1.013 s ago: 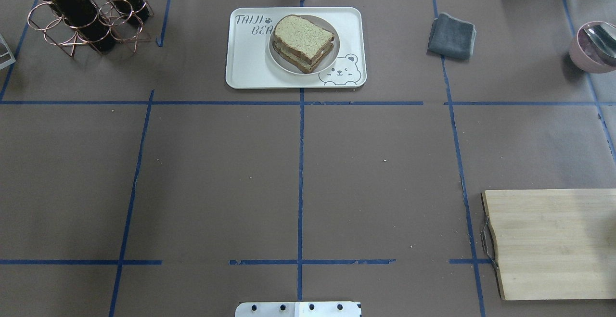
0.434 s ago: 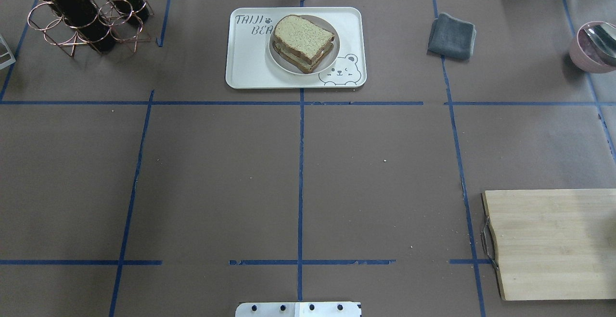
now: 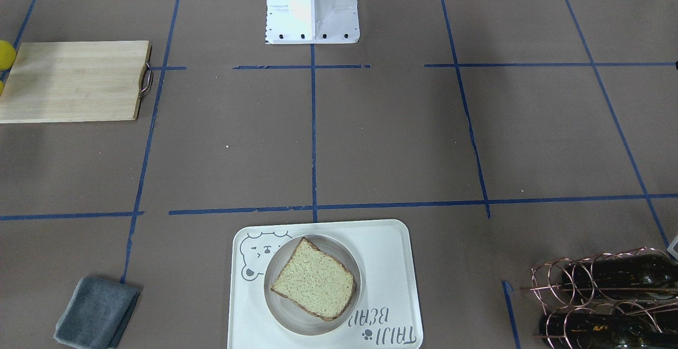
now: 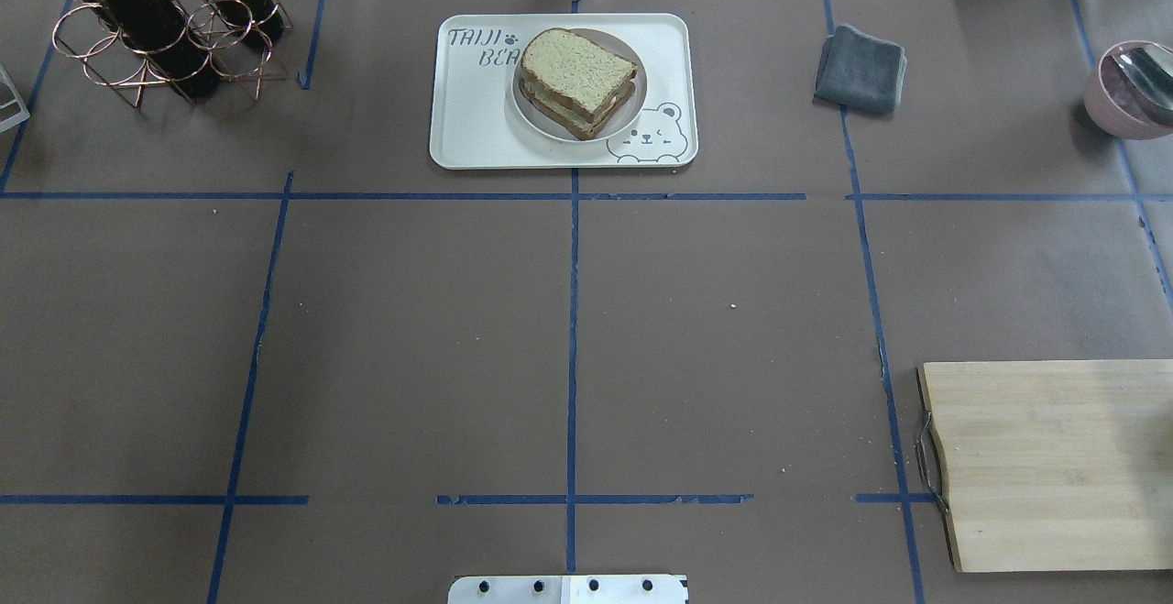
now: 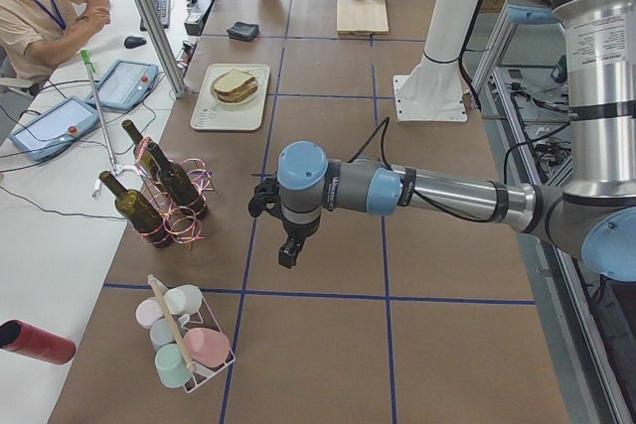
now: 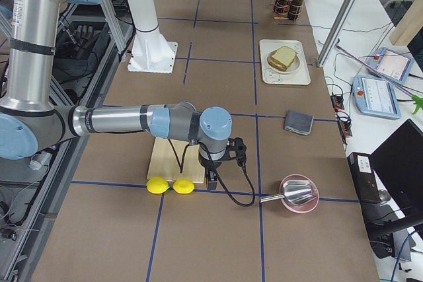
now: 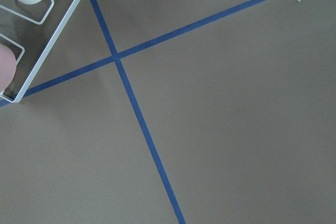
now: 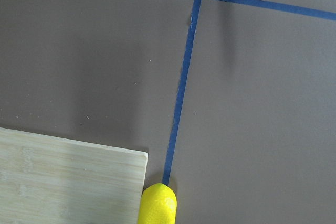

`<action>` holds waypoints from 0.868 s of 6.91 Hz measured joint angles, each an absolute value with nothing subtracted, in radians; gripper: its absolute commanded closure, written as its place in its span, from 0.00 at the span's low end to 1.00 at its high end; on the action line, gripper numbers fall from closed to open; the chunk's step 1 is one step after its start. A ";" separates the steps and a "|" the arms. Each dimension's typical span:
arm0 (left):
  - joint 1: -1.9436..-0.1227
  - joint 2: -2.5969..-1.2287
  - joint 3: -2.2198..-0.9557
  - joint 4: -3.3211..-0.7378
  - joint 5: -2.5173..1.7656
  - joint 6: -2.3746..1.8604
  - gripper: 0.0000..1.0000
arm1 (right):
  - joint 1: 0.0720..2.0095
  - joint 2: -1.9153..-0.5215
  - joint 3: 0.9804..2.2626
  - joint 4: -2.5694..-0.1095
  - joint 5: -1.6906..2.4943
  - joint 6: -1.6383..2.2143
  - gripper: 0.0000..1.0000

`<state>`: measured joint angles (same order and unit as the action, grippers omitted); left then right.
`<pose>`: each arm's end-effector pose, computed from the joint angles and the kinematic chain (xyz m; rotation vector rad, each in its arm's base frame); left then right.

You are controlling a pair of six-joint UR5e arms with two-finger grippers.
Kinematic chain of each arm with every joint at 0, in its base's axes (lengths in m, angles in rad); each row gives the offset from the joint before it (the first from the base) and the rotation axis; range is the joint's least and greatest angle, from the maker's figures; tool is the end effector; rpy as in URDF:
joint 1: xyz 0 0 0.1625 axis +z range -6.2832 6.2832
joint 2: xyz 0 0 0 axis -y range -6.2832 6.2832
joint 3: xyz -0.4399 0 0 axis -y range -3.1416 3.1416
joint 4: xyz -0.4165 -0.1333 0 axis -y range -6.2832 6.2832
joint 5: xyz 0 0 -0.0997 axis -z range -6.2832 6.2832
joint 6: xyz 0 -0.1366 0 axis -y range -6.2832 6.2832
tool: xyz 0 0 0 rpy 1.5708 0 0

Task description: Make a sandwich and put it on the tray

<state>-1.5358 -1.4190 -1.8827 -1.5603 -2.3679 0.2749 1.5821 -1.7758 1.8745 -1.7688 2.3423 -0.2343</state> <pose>-0.0196 -0.4584 0.6105 0.2371 0.7771 0.3524 0.0427 -0.4140 0.6595 0.0008 -0.7776 -0.1734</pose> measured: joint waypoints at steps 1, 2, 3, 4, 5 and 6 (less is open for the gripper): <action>-1.536 -1.442 -1.870 -1.552 -2.362 0.276 0.00 | 1.582 -1.775 1.872 -1.768 2.366 -0.233 0.00; -1.536 -1.460 -1.857 -1.547 -2.358 0.276 0.00 | 1.582 -1.773 1.871 -1.768 2.378 -0.232 0.00; -1.537 -1.467 -1.848 -1.541 -2.354 0.276 0.00 | 1.582 -1.773 1.870 -1.768 2.382 -0.231 0.00; -1.540 -1.464 -1.850 -1.522 -2.353 0.276 0.00 | 1.582 -1.773 1.870 -1.769 2.384 -0.230 0.00; -1.543 -1.463 -1.852 -1.494 -2.352 0.276 0.00 | 1.582 -1.773 1.871 -1.768 2.385 -0.229 0.00; -1.545 -1.463 -1.852 -1.474 -2.352 0.276 0.00 | 1.582 -1.772 1.872 -1.768 2.385 -0.229 0.00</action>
